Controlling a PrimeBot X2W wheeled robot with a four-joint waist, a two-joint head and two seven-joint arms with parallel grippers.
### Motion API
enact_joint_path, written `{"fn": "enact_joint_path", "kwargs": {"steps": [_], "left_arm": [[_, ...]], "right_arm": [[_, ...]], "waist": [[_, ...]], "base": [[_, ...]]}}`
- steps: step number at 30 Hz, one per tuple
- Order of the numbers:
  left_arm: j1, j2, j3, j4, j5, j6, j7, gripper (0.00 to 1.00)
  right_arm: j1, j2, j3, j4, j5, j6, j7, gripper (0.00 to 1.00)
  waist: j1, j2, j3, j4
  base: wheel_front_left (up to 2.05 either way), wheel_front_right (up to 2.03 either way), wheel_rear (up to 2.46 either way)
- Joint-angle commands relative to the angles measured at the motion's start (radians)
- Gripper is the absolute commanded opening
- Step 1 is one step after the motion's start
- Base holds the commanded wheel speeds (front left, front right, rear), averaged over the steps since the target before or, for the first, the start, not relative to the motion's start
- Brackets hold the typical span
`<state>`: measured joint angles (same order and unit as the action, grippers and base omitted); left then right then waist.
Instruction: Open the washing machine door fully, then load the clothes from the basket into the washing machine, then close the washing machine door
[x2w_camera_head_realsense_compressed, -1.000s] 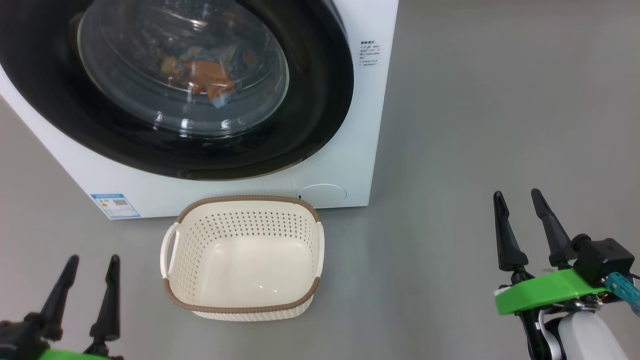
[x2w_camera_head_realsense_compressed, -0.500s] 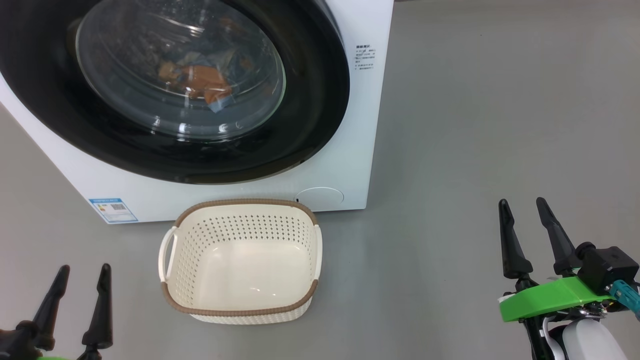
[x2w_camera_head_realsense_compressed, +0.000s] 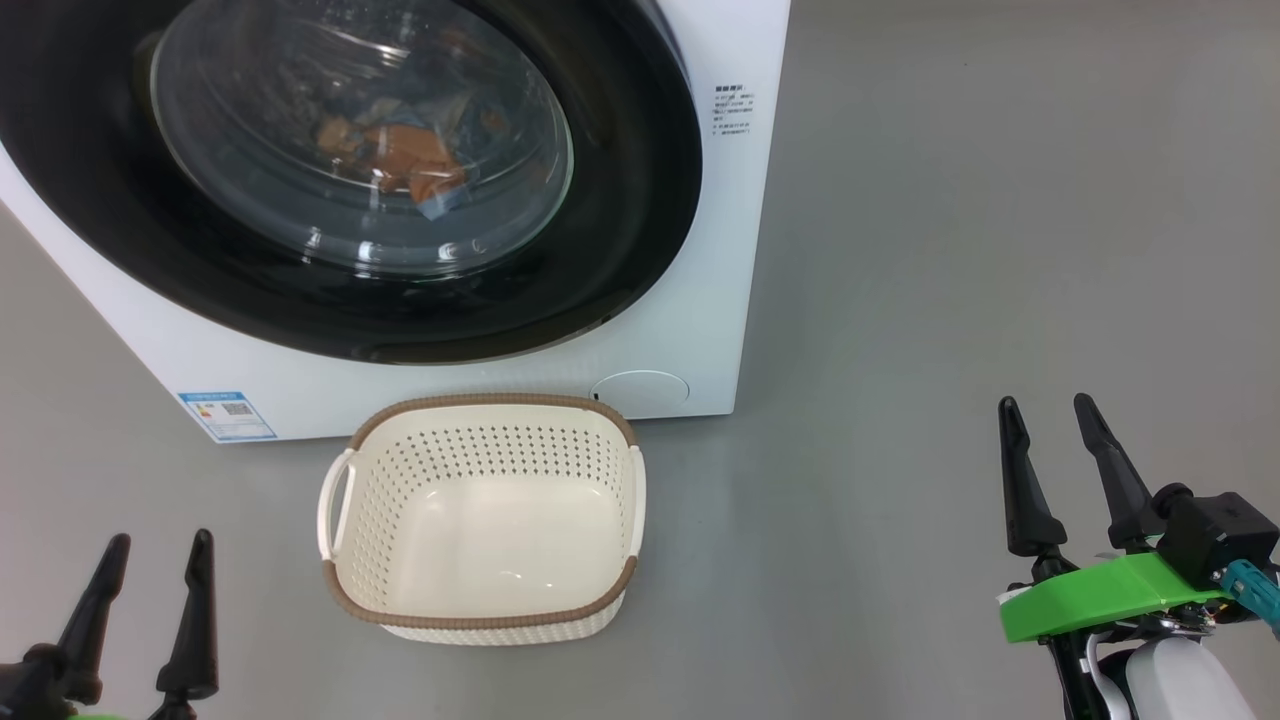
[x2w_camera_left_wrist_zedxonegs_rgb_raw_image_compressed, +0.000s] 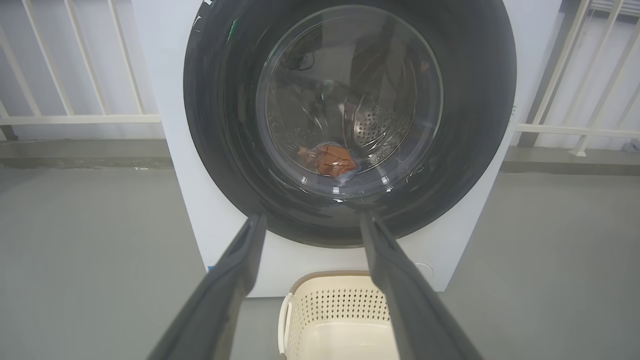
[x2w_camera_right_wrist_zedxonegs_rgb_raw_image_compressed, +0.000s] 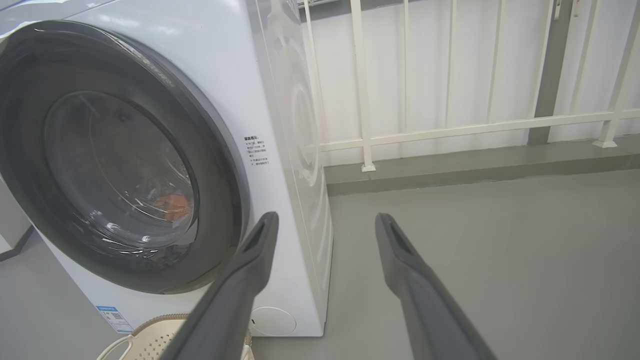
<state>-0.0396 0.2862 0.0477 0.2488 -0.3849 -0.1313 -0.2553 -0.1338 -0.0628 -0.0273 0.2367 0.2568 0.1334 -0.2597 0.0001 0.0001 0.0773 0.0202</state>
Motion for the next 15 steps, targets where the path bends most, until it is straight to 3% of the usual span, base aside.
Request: {"fn": "enact_joint_path", "kwargs": {"steps": [1, 2, 3, 9, 15], "left_arm": [[-0.022, 0.025, 0.041, -0.012, 0.012, 0.001, -0.006, 1.00], [-0.022, 0.025, 0.041, -0.011, 0.012, 0.001, -0.006, 1.00], [0.000, -0.002, 0.000, 0.006, 0.001, 0.000, 0.000, 0.00], [0.014, -0.058, -0.019, 0.052, -0.006, 0.000, 0.003, 0.00], [0.012, -0.066, -0.014, 0.048, -0.064, 0.000, 0.021, 0.00]], "right_arm": [[-0.010, -0.004, 0.023, -0.029, 0.007, -0.003, -0.002, 1.00], [-0.010, -0.004, 0.023, -0.029, 0.007, -0.003, -0.002, 1.00], [0.000, 0.001, 0.000, 0.003, 0.000, 0.000, 0.000, 0.00], [0.028, 0.018, 0.001, 0.064, 0.003, 0.000, 0.005, 0.00], [0.030, 0.018, -0.003, 0.059, 0.068, 0.000, 0.023, 0.00]], "waist": [[-0.0001, -0.0001, -0.001, 0.000], [-0.0001, -0.0001, 0.000, 0.000], [0.0000, -0.0001, 0.000, 0.000], [0.0000, -0.0001, 0.000, 0.000], [0.0022, -0.0001, -0.006, -0.001]], "base": [[0.00, 0.00, 0.00], [0.00, 0.00, 0.00], [0.00, 0.00, 0.00], [0.00, 0.00, 0.00], [0.00, 0.00, 0.00]]}}
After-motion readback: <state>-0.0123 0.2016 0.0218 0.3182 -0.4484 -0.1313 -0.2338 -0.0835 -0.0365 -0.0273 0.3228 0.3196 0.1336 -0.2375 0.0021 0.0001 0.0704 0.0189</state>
